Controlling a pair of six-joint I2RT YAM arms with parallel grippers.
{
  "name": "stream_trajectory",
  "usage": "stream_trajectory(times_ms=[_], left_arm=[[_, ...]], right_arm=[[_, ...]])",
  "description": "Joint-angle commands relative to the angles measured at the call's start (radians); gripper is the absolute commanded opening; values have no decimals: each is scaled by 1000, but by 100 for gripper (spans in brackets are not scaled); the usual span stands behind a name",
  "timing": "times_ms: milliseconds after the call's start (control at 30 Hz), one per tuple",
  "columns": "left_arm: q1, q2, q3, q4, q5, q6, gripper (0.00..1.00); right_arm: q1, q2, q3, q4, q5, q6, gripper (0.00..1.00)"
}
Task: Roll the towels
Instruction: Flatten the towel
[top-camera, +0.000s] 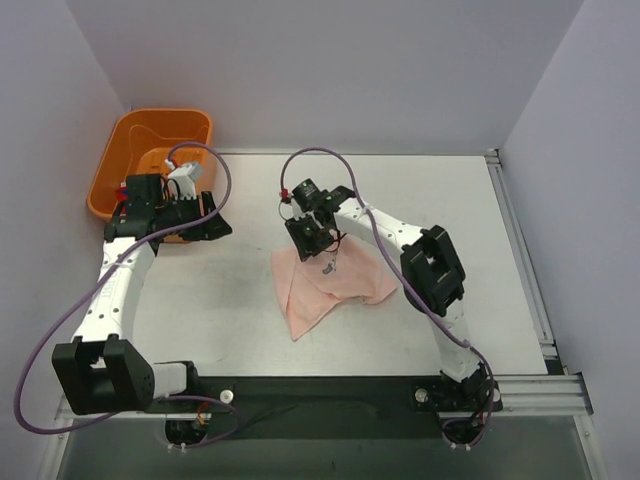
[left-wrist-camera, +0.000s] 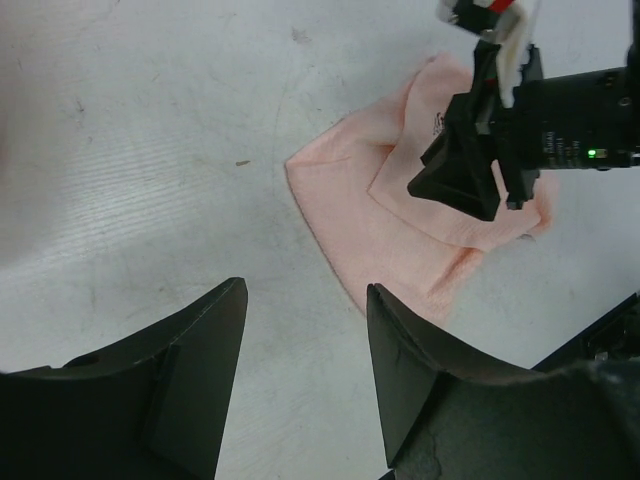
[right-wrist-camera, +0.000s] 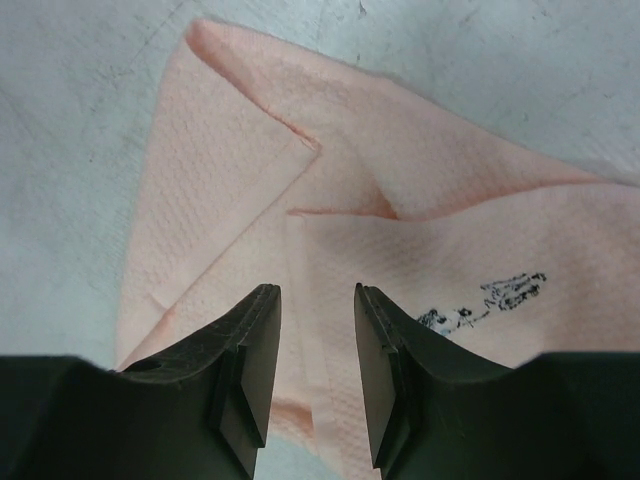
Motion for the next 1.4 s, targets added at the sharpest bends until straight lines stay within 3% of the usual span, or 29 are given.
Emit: stream_trajectory(times_ms=[0,467,733,1000,1100,1233,1300,1367], left_arm=[[11,-41,5,-34,9,17,62],[38,-92,-33,-77,-29,63,66],[38,-75,-36,-77,-34,100,66],[22,-38,-24,-46,-23,100,66],[-35,-11,-15,-17,-53,91,67],[-200,57,-10,55,-148,72,67],[-236,107,-7,87,-167,33,67],[-273,149,10,130,-195,13,67]], right_arm=[[29,41,71,-40,83,10,36],[63,183,127,-57,83,7,37],[52,125,111,-65,60,12,1],[-26,-57,68,-71,-90,27,0],[-92,-116,19,-69,-190,38,0],[-184,-162,-43,-68,-310,41,1],[-218,-150,-51,-72,-367,36,10],[-236,-124,-70,-72,-388,36,0]])
